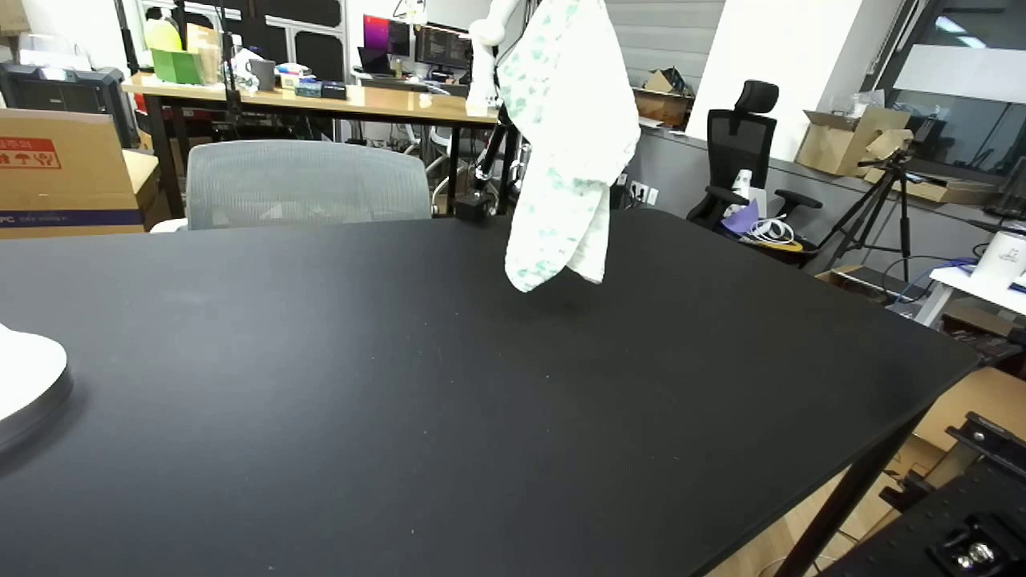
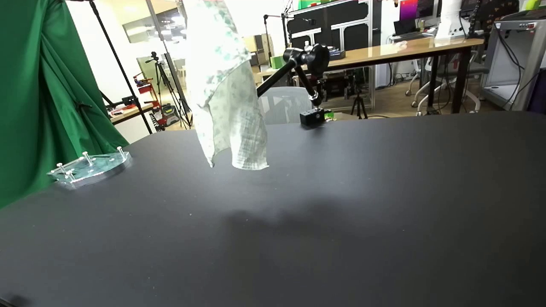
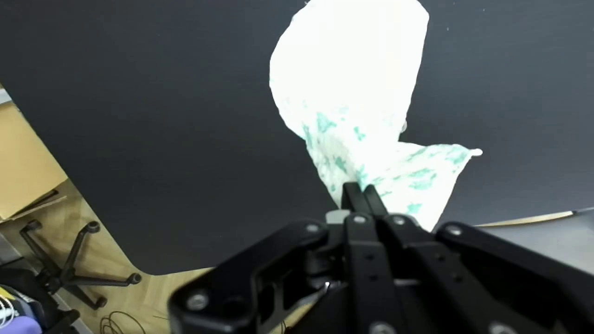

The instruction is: Hang the cloth on the stand

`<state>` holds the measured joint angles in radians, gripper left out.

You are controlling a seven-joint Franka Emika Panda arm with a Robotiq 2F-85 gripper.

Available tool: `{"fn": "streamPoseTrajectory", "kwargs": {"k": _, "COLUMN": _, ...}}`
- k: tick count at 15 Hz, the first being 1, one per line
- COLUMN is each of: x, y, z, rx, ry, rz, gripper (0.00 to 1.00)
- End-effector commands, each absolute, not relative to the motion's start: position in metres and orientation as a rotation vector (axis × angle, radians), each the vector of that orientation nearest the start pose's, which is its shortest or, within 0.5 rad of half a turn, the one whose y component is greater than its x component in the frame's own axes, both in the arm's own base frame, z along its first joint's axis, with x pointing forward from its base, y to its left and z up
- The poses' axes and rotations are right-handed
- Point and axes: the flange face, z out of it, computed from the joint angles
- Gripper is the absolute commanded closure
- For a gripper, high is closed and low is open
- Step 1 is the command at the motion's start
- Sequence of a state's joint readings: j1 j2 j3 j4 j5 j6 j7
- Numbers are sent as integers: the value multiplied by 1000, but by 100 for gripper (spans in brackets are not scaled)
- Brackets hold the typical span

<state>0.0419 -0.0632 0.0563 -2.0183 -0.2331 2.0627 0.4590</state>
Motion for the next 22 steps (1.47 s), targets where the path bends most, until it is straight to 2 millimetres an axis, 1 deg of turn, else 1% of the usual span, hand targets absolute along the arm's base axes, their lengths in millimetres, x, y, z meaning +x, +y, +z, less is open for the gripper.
{"fn": "streamPoseTrajectory", "kwargs": {"k": 1, "x": 584, "y": 45, "z": 503, "rx": -3218, "ry": 619, "rz": -266, "gripper": 100}}
{"fn": "streamPoseTrajectory", "kwargs": {"k": 6, "x": 622, "y": 48, "z": 511, "rx": -3170, "ry": 752, "rz": -310, "gripper": 100}}
{"fn": "streamPoseTrajectory", "kwargs": {"k": 9, "x": 637, "y": 42, "z": 512, "rx": -3151, "ry": 806, "rz": -324, "gripper": 100}}
{"fn": "streamPoseTrajectory", "kwargs": {"k": 12, "x": 645, "y": 33, "z": 505, "rx": -3152, "ry": 836, "rz": -305, "gripper": 100}}
{"fn": "streamPoseTrajectory", "kwargs": {"k": 14, "x": 647, "y": 25, "z": 496, "rx": -3174, "ry": 834, "rz": -250, "gripper": 73}}
{"fn": "streamPoseTrajectory", "kwargs": {"k": 18, "x": 646, "y": 13, "z": 481, "rx": -3192, "ry": 859, "rz": -169, "gripper": 46}}
{"fn": "streamPoseTrajectory", "kwargs": {"k": 20, "x": 643, "y": 11, "z": 477, "rx": -3203, "ry": 861, "rz": -140, "gripper": 32}}
{"fn": "streamPoseTrajectory", "kwargs": {"k": 22, "x": 638, "y": 11, "z": 471, "rx": -3222, "ry": 849, "rz": -118, "gripper": 20}}
